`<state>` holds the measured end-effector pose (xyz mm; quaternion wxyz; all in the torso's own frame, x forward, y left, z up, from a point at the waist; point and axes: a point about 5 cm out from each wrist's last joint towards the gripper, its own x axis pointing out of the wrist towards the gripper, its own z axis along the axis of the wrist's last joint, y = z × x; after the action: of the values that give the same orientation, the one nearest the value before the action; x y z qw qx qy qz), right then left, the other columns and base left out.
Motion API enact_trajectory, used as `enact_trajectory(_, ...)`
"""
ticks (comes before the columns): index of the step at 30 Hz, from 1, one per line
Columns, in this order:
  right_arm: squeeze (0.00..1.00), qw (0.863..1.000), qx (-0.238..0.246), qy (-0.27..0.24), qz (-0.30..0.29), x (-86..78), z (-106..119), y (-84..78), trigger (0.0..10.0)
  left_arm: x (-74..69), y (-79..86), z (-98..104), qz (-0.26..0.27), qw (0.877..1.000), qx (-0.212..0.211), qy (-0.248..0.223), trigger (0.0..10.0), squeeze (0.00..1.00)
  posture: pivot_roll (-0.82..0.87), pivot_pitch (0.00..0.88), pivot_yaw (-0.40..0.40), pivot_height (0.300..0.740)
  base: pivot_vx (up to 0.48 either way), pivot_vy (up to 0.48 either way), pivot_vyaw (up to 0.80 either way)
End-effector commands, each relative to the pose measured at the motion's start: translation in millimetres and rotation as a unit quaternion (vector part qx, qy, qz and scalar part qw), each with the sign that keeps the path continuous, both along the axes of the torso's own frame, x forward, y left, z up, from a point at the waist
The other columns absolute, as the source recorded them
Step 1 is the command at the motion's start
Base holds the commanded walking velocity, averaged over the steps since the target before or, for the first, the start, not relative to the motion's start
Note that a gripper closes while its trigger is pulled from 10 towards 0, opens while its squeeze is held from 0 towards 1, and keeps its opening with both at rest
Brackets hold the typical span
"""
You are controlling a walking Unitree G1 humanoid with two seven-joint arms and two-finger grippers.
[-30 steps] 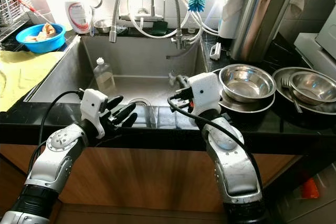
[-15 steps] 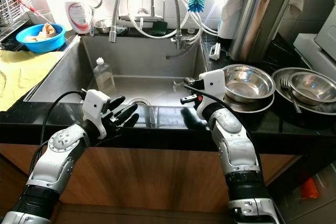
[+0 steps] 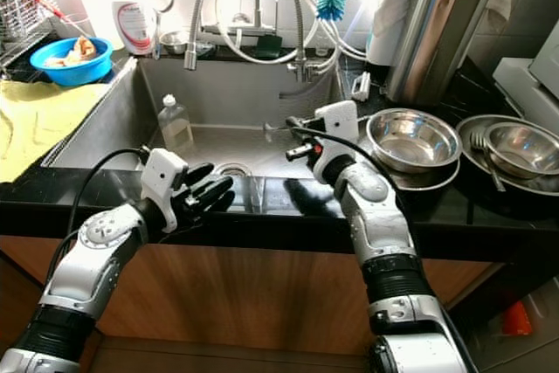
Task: Kitchen organization
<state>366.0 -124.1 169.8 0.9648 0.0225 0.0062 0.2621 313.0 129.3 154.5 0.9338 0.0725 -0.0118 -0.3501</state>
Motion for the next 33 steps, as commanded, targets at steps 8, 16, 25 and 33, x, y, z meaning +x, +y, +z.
enact_trajectory(8,0.58,1.0,0.008,-0.013,0.003,6.9,7,1.9,10.0,-2.6,0.4,-8,-0.006,0.999,0.015,0.028,10.0,0.0,-0.09,0.0,-0.026,0.74,0.0,0.0,0.0)
enact_trajectory(16,0.71,1.0,0.007,-0.014,-0.012,9.1,6,-0.6,10.0,-3.6,-0.1,-9,-0.007,0.999,0.016,0.031,10.0,0.0,-0.09,0.0,-0.024,0.74,0.0,0.0,0.0)
enact_trajectory(25,0.0,0.998,0.007,-0.042,-0.049,5.9,15,-2.5,10.0,-4.8,-0.5,-12,-0.007,0.999,0.016,0.034,10.0,0.0,-0.1,0.0,-0.021,0.74,0.0,0.0,0.0)
enact_trajectory(33,0.0,0.985,0.006,-0.099,-0.139,-9.6,37,-15.3,10.0,-5.8,-1.7,-13,-0.004,0.999,0.013,0.035,10.0,0.0,-0.1,0.0,-0.02,0.74,0.0,0.0,0.0)
